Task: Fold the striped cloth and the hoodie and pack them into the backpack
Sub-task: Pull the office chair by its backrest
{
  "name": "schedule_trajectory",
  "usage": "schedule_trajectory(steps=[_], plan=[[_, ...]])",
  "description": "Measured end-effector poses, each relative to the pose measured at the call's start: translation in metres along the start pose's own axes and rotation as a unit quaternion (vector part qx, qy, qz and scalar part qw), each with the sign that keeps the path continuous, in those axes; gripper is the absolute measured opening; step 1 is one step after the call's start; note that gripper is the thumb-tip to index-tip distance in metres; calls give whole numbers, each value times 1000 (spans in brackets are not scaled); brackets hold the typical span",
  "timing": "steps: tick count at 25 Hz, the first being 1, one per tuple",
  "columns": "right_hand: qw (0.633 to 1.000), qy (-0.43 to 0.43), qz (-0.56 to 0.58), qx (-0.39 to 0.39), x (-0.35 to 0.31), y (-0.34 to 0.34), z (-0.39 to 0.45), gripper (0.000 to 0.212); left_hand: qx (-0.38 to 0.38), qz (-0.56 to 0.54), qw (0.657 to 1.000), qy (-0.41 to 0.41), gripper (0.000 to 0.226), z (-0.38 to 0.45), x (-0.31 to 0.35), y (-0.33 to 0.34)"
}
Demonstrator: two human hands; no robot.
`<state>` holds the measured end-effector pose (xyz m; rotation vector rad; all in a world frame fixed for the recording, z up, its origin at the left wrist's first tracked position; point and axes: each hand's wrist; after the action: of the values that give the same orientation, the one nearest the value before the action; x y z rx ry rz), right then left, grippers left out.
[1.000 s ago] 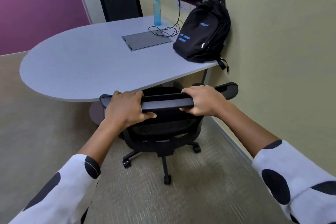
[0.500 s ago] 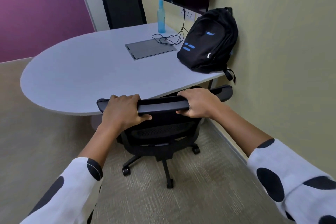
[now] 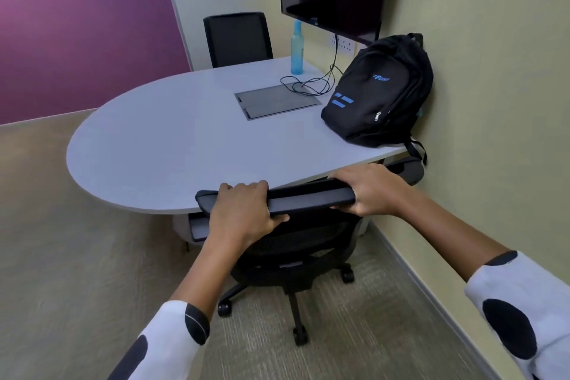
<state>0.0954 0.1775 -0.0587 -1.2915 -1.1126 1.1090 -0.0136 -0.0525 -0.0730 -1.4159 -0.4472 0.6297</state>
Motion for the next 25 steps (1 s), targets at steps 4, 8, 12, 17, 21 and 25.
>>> schedule_trajectory(steps=[4,8,12,17,21,25], plan=[[1000,-8,15,-7,26,-3,3,77,4,16,1000,-8,47,7,24,0],[1000,-14,26,-2,44,2,0,71,10,6,1000,2,31,11,40,-1],[999,-21,31,8,39,10,-6,71,10,-1,1000,15,32,6,32,0],[1000,-18,17,13,20,12,-3,78,28,-6,999,41,65,6,8,3],[1000,-15,18,10,14,11,3,74,51,-14,997,47,78,12,-2,3],[1000,-15,12,15,26,10,12,69,53,-18,997,46,81,23,2,3]])
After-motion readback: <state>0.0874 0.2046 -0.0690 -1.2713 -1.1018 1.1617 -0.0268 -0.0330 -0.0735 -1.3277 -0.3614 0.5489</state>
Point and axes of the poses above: each hand's wrist, its own z-axis towards the middle knuckle, its own y-axis out of the palm, x = y × z, and after that the axes turned 3 degrees about y, right-handed
